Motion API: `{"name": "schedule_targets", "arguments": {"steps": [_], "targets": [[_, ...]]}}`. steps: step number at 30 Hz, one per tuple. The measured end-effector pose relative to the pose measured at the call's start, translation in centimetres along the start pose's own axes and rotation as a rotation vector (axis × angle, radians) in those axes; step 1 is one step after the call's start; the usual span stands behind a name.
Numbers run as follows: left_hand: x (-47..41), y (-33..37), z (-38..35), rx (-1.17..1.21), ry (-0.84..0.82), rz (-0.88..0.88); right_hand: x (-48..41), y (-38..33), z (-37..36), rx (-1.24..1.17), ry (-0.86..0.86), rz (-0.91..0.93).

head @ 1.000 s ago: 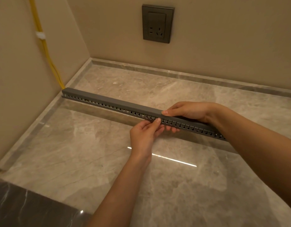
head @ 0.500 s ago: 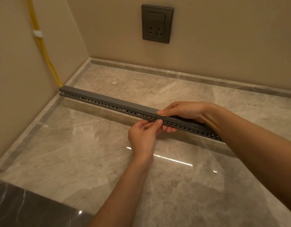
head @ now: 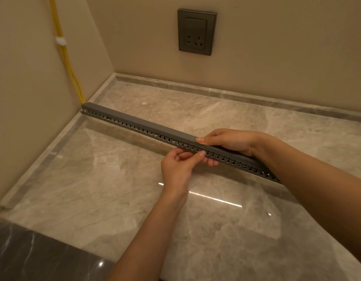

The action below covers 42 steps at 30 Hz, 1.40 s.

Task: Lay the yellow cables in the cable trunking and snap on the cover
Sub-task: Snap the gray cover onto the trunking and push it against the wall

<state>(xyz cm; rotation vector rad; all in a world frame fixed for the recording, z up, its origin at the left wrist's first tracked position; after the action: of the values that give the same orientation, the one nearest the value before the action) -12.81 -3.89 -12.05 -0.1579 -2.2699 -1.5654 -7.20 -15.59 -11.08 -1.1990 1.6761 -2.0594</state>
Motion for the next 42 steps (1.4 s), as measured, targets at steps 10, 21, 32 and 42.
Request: {"name": "schedule_targets", "arguments": {"steps": [10,21,32,42], "targets": [[0.5,-0.1,-0.2,-0.086,0.096,-0.020,0.0,0.3,-0.4,0.004,-0.028,-0.035],[0.4,0.7,-0.4,-0.044,-0.082,0.081,0.1,0.1,-0.6,0.052,-0.022,0.024],[0.2,0.1,0.1,0.022,0.059,0.262,0.6,0.7,0.0,0.140,-0.066,-0.049],[0.4,-0.1,-0.1,0.111,0.018,0.268,0.7,0.1,-0.5,0.316,-0.203,-0.124]]}}
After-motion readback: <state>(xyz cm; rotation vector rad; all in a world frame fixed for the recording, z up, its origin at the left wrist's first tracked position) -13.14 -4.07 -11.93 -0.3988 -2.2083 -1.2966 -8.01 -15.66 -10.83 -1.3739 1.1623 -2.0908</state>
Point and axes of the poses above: each hand's wrist, its own x-axis away from the middle knuckle, its own z-axis out of the back of the hand, y = z × x, the point moved 7 cm from there along -x, towards the middle knuckle, and after that the axes turned 4 degrees about z, right-handed, at the moved point
